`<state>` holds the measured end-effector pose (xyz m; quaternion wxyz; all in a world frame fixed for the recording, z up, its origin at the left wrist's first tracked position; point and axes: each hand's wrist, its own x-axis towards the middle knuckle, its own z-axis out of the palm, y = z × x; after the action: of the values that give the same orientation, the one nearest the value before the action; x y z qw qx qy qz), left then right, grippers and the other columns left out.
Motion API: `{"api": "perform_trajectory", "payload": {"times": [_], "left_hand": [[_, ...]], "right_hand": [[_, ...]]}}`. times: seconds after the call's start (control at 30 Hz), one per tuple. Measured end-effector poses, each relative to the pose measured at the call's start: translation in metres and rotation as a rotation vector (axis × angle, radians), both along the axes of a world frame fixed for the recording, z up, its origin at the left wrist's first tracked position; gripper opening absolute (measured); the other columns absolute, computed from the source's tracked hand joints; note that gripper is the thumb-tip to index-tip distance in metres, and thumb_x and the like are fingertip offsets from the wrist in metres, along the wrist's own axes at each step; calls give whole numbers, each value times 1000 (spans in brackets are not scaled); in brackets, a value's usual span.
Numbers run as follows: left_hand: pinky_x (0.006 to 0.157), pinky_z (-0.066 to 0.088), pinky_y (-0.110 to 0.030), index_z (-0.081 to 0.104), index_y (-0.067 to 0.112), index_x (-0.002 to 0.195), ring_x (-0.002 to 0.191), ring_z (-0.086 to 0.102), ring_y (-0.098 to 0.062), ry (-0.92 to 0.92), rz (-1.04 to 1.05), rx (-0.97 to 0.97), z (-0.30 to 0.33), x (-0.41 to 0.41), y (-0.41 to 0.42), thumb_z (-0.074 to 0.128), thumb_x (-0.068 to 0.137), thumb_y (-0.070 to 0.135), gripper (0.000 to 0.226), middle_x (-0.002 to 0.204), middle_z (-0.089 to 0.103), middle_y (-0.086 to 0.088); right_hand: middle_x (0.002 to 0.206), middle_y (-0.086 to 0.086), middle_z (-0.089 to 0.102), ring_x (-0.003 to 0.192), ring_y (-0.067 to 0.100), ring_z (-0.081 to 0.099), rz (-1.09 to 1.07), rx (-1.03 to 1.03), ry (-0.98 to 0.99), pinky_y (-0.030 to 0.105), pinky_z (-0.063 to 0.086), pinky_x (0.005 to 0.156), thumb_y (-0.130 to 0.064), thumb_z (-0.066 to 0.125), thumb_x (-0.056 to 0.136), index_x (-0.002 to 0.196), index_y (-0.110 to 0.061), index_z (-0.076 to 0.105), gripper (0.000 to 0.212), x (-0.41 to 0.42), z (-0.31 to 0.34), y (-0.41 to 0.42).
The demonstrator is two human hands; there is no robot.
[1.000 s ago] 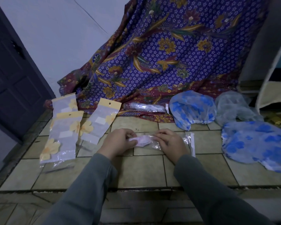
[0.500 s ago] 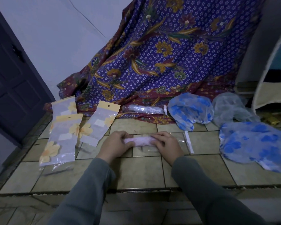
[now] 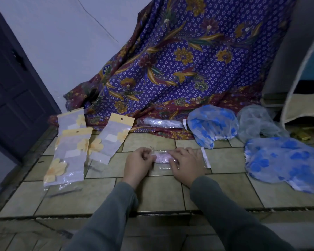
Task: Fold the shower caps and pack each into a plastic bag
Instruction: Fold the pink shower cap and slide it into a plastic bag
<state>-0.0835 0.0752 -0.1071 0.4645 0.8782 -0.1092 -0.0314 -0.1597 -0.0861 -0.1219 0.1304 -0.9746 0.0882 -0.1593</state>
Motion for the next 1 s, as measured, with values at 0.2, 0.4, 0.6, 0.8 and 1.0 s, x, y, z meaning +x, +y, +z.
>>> {"api": "perform_trajectory", "payload": {"times": [0.2,0.4,0.6,0.8,1.0], "left_hand": [[89,47,-37,55,37,95,94,63,-16,159,-167,-137,-5,2,-11,45,94,50,17,90,67,11],[87,46,-38,64,26,97,95,59,-23,-152,-52,23,-10,14,8,41,97,34,24,96,69,2],[103,26,-41,50,23,133,134,33,-23,-277,-21,601,-21,17,9,29,98,43,46,147,42,4],[107,23,-40,45,26,139,138,29,-21,-271,15,659,-26,17,7,31,96,47,50,150,37,5],[107,25,-40,43,27,139,139,28,-20,-256,28,669,-24,18,5,34,95,47,49,151,35,5]], "right_hand": [[131,-12,51,118,16,38,-13,104,96,34,20,92,-50,43,93,131,-40,50,40,6,-2,-2],[124,-11,57,114,14,43,-105,147,57,34,26,95,-45,47,93,126,-36,55,35,5,8,0],[113,-9,63,109,15,49,-295,325,-100,38,32,96,-43,51,93,114,-32,62,27,20,20,2],[118,-5,63,114,19,47,-272,375,-158,44,30,101,-46,49,93,117,-29,62,32,64,41,8],[127,-1,57,121,24,42,-223,237,-58,47,23,103,-45,41,97,125,-27,56,37,119,46,16]]}}
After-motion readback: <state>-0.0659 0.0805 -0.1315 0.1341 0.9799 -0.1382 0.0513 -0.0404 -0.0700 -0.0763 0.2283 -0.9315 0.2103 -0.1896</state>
